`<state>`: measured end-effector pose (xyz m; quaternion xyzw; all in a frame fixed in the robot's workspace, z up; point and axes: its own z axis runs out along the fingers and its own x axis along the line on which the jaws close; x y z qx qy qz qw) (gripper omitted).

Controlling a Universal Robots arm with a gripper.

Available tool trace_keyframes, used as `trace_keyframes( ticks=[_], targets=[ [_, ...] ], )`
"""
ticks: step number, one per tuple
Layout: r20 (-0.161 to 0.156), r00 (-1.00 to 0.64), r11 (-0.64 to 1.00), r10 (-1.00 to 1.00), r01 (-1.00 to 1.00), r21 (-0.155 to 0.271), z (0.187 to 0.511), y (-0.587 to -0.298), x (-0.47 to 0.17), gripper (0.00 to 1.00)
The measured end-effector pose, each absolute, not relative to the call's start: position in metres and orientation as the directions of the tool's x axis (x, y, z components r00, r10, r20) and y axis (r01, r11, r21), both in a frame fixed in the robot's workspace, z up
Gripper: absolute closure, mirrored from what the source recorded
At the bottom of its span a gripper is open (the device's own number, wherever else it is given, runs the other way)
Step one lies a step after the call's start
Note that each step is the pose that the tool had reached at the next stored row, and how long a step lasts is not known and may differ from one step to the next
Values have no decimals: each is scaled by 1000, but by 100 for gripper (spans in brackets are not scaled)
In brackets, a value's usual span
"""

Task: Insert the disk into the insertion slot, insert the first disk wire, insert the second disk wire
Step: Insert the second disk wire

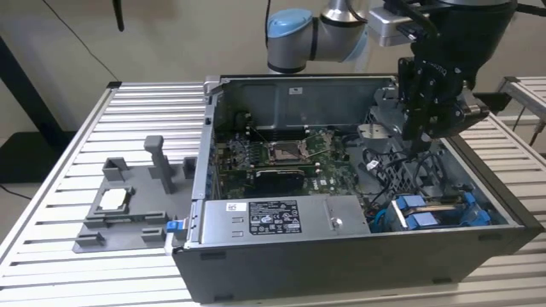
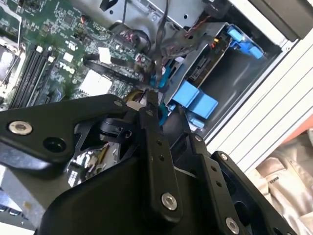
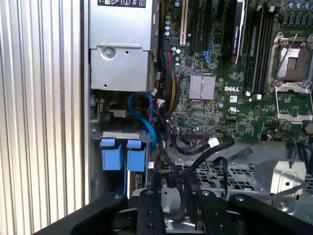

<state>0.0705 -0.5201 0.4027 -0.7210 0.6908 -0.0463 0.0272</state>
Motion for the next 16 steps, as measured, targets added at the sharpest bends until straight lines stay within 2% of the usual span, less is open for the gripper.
trace_keyframes(
  ticks=[6,16],
  targets=[
    [39,41,-47,-998,-985,-168,400,-519,61,67],
    [66,70,-82,-995,-977,-199,392,-517,55,67]
  ],
)
